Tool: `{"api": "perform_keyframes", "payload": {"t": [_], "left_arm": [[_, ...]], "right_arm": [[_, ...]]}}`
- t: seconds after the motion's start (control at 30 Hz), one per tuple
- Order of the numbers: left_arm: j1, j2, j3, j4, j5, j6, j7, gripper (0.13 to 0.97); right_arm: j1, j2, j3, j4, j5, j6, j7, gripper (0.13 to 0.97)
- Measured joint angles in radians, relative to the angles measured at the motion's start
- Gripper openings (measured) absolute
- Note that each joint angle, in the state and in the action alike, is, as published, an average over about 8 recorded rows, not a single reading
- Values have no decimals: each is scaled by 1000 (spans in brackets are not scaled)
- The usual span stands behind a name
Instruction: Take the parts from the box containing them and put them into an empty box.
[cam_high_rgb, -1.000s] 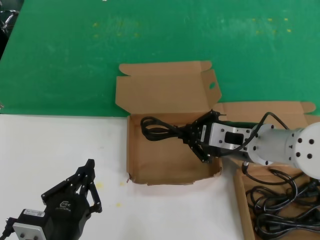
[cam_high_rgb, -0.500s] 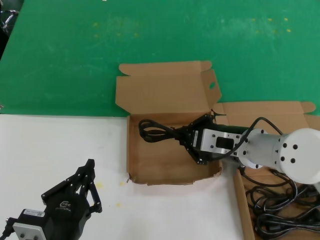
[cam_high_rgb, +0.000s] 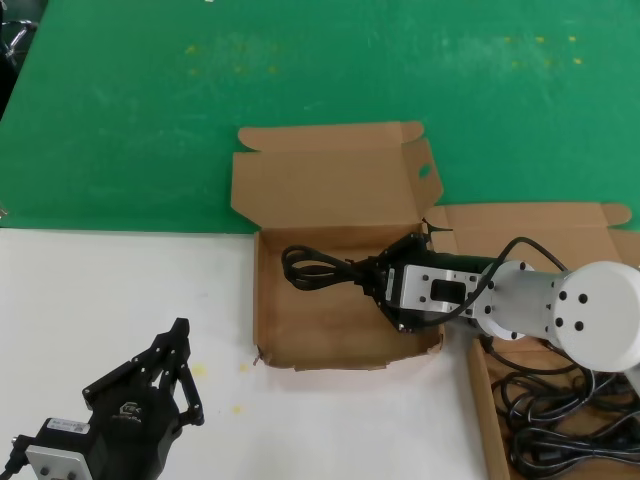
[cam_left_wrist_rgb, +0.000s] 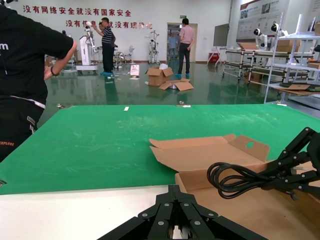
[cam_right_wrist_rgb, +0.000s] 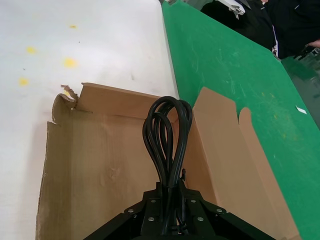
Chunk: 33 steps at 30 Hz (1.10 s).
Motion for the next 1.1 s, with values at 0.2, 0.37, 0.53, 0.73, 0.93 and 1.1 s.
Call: {"api": "perform_keyframes", "payload": {"t": [0.2, 0.37, 0.53, 0.73, 0.93, 1.1], "left_arm": [[0, 0, 0, 0, 0, 0, 0, 132], [0, 0, 0, 0, 0, 0, 0, 132], [0, 0, 0, 0, 0, 0, 0, 132], [0, 0, 0, 0, 0, 0, 0, 132], [0, 0, 0, 0, 0, 0, 0, 132], [0, 0, 0, 0, 0, 0, 0, 132]], "right_arm": [[1, -3, -2, -5, -6, 1, 0, 222], [6, -7, -3, -17, -6, 4, -5, 247], [11, -11, -2, -28, -2, 7, -13, 310], [9, -1, 14, -4, 9, 4, 6, 335], [-18, 31, 59, 108, 6, -9, 95, 460], [-64, 74, 118, 258, -16, -35, 209, 553]]}}
